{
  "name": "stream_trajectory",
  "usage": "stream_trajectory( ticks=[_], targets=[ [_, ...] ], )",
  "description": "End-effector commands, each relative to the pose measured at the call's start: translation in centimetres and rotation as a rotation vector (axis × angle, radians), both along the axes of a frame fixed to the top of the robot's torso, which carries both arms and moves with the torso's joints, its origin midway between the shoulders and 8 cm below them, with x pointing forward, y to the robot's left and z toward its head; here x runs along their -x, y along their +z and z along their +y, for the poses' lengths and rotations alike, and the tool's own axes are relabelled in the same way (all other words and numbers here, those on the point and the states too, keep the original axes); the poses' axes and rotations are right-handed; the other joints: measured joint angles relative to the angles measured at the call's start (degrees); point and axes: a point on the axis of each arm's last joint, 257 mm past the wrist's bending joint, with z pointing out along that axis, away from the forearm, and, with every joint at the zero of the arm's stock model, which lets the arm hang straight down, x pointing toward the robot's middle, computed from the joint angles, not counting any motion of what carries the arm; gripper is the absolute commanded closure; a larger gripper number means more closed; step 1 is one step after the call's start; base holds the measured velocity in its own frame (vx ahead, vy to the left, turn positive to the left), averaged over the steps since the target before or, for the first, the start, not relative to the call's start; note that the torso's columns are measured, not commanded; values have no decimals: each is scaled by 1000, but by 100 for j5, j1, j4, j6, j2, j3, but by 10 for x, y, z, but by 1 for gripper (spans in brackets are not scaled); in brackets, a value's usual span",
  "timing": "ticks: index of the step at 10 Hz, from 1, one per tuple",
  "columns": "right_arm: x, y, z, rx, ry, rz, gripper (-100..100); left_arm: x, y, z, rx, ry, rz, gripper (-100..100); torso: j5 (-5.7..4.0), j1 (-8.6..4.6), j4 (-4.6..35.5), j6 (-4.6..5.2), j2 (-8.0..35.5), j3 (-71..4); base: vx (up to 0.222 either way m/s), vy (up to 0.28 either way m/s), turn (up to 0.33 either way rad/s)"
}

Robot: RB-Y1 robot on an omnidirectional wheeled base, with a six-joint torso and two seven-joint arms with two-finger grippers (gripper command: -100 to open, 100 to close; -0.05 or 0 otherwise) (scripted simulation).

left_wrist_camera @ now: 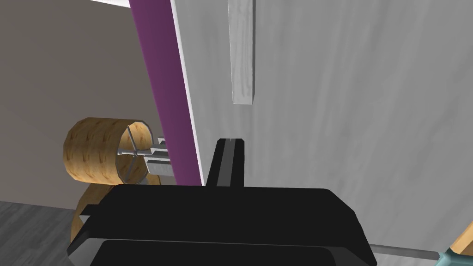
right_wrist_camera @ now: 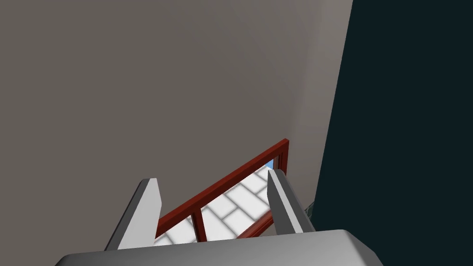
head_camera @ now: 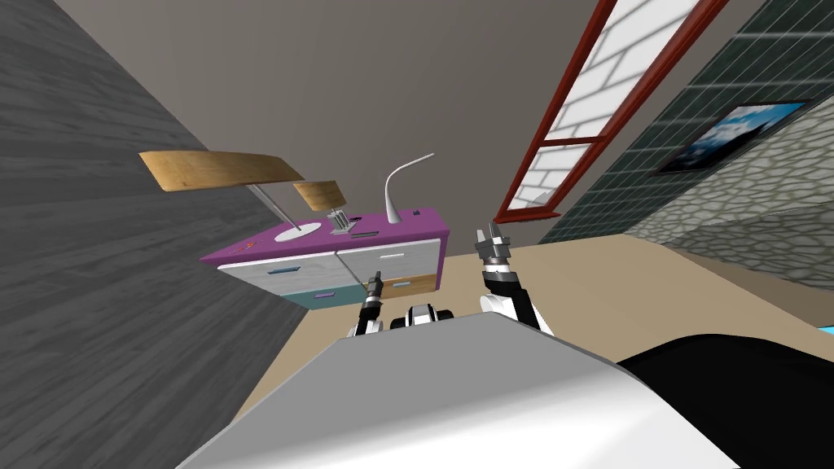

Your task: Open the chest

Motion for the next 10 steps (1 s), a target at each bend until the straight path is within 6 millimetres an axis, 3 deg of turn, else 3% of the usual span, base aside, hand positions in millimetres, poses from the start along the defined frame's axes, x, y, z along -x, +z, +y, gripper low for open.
stream_trajectory(
  ticks=[1,4,5,9,10],
  targets=[
    [0,0,0,0,0,0,0,-1,3,12,-43,-11,-2,-100,1,5,-5,-1,-12,-10,26,-5,-2],
    [0,0,0,0,0,0,0,-13,6,17,-49,-9,12,-100,1,4,1,-1,9,3,146,-7,-15],
    [0,0,0,0,0,0,0,-16,3,7,-14,0,20,-100,3,8,6,0,25,14,178,5,-13],
    [0,0,0,0,0,0,0,-19,7,7,-11,1,17,-100,1,6,14,0,47,29,71,3,-4],
    [0,0,0,0,0,0,0,-20,7,7,-11,1,19,100,2,4,9,-1,44,24,7,1,1]
  ],
)
